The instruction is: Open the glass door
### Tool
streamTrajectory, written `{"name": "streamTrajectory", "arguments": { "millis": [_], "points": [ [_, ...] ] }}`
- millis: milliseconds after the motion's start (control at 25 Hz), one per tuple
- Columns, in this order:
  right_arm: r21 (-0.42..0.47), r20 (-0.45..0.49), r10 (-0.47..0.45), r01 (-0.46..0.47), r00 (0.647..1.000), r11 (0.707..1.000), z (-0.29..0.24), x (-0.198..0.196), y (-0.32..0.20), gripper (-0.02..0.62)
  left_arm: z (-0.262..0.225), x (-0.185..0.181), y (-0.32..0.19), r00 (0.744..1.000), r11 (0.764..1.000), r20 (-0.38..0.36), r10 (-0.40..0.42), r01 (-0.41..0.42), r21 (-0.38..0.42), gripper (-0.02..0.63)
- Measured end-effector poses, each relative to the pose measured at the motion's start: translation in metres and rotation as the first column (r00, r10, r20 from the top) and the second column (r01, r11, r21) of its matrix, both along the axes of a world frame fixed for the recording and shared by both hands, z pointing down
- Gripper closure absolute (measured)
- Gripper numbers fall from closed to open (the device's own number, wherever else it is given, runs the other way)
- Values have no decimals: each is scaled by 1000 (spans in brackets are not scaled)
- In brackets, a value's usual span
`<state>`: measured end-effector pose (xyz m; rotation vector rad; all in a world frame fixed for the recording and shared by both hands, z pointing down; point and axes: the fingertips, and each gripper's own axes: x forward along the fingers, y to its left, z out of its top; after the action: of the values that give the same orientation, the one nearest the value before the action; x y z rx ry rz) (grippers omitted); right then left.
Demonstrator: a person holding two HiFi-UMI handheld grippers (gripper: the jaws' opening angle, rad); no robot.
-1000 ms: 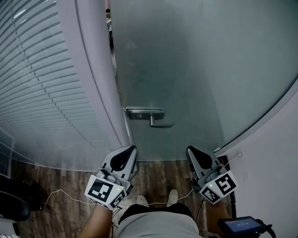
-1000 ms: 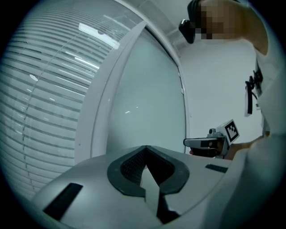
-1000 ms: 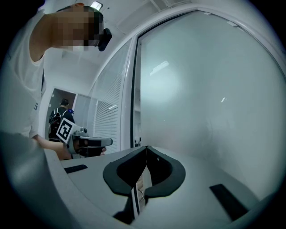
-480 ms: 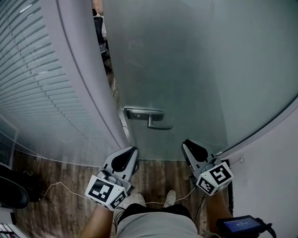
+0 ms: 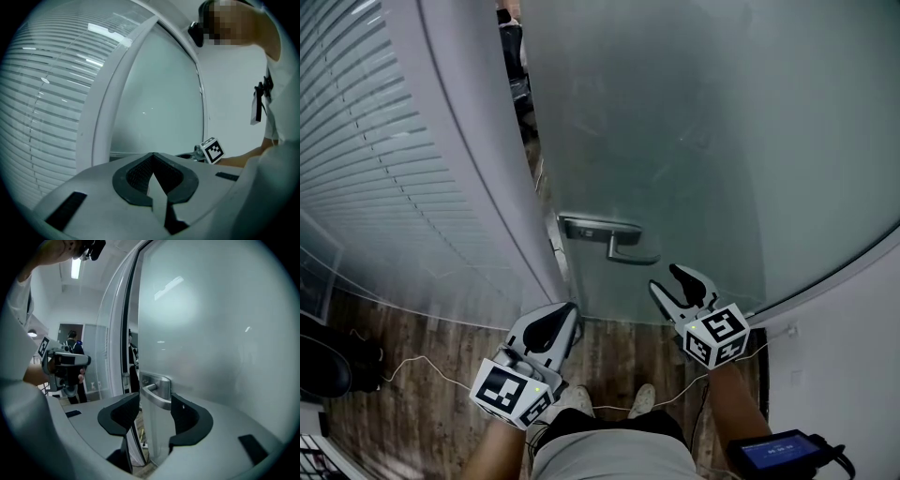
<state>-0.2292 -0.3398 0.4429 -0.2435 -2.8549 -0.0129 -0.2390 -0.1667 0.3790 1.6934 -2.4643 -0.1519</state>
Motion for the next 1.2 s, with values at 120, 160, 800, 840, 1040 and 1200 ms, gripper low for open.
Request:
{"name": "streamTrajectory", "arguments": {
  "millis": [120, 160, 800, 840, 1040, 1200],
  "points": [
    [29, -50, -6, 8, 999, 1000, 15, -18, -5, 382, 1, -6, 6, 1000, 1000, -12, -18, 18, -7, 607],
    [37, -64, -5, 8, 998, 999, 16, -21, -5, 376, -2, -5, 10, 1000, 1000, -14, -20, 20, -6, 607],
    [41, -110, -5, 9, 994, 999, 55, -40, -14, 403, 19, -6, 10, 999, 999, -8, -37, 37, -27, 607],
    [44, -104, -3, 8, 995, 999, 55, -37, -10, 423, 19, -2, 13, 999, 999, -5, -39, 39, -25, 607],
    [53, -83, -11, 16, 996, 998, 47, -30, -5, 431, 13, 7, 18, 999, 999, 1, -45, 45, -10, 607],
    [57, -92, -12, 17, 996, 998, 46, -44, -14, 431, 10, -4, 12, 999, 998, -1, -55, 55, -18, 607]
  ]
}}
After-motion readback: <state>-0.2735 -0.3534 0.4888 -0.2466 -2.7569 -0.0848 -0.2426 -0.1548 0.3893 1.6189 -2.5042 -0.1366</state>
